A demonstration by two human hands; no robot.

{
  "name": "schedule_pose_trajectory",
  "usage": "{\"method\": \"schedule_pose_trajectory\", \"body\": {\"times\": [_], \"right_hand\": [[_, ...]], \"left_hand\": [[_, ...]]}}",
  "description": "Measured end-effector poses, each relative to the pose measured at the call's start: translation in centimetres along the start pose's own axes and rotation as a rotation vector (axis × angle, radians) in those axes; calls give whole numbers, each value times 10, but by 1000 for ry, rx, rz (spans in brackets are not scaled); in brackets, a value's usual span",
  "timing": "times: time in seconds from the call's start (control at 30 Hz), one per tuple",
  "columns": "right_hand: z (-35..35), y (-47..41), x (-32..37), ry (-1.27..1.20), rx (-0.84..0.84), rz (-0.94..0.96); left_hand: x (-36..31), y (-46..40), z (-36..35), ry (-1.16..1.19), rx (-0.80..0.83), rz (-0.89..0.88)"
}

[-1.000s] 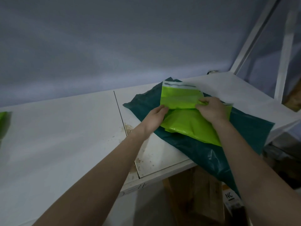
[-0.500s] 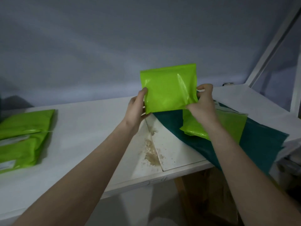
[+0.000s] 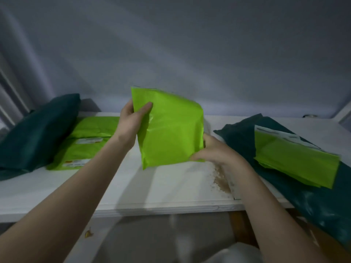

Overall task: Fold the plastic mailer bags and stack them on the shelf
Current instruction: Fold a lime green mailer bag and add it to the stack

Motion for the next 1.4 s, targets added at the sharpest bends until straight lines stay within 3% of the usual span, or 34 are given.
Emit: {"method": "schedule_pose_trajectory", "body": {"times": [0.1, 0.33, 0.57, 0.73, 0.9, 1.1, 1.4], "right_hand": [[-27, -6, 1, -138, 71, -14], [-53, -26, 4, -361, -227, 41], [-57, -35, -9, -252, -338, 95], [-52, -42, -27, -128, -398, 7], [-60, -42, -48, 66, -346, -108], [-53, -42, -53, 114, -431, -134], [-54, -39, -43, 170, -529, -41]], "left_hand": [[11, 7, 26, 0, 7, 40], [37, 22, 59, 33, 25, 204], [25, 10, 63, 3, 73, 23], [58, 7, 65, -461, 71, 71], [97, 4, 71, -796, 53, 288], [95, 4, 71, -867, -41, 230], [79, 10, 58, -981, -75, -41]]}}
Point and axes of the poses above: each hand's wrist, its own y-axis away from the middle knuckle, its own z-axis out of the back of the hand, x = y × z, the point moved 5 cm from there along -y, towards the middle knuckle, and after that the axes turned 8 degrees about z, right-handed, at the moved point
